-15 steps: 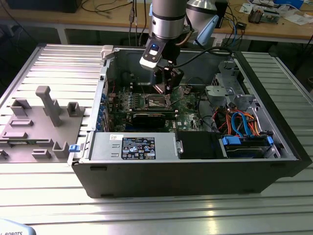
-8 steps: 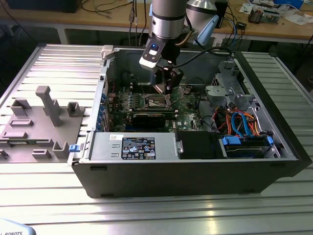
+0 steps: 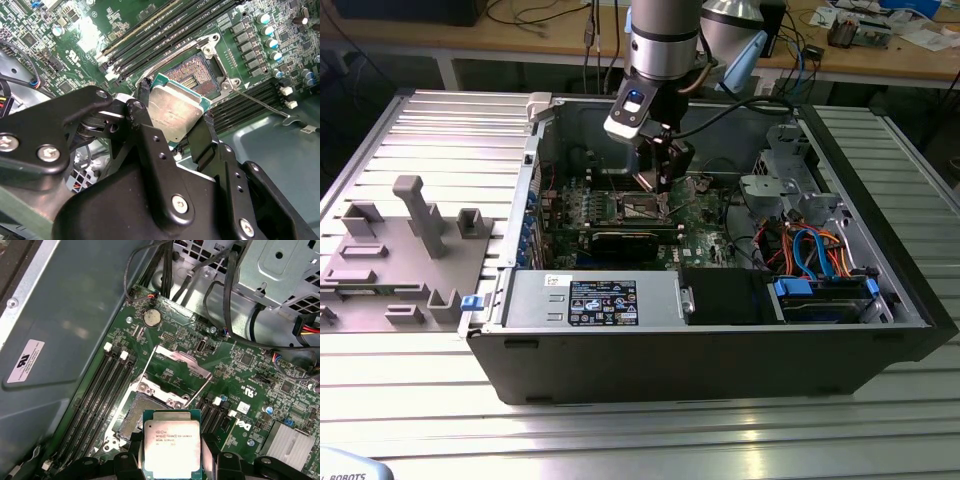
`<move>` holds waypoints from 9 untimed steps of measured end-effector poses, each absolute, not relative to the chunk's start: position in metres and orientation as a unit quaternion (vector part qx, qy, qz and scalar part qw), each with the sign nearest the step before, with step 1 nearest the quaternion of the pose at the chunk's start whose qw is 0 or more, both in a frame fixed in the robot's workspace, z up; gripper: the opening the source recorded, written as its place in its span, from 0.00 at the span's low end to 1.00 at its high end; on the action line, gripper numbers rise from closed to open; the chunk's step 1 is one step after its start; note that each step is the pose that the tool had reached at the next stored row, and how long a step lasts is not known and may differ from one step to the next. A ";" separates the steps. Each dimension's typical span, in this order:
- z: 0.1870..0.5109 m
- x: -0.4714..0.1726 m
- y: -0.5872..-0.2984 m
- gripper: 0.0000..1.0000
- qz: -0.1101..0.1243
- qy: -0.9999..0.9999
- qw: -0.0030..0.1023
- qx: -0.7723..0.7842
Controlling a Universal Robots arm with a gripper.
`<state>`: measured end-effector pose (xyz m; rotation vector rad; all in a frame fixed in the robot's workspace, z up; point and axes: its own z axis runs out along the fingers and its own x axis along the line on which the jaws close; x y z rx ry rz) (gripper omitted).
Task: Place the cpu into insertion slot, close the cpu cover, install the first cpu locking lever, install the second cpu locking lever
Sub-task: 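Place the cpu into insertion slot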
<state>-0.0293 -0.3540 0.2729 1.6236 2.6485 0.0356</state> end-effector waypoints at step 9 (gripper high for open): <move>0.273 -0.029 -0.354 0.54 0.011 0.848 0.017 0.529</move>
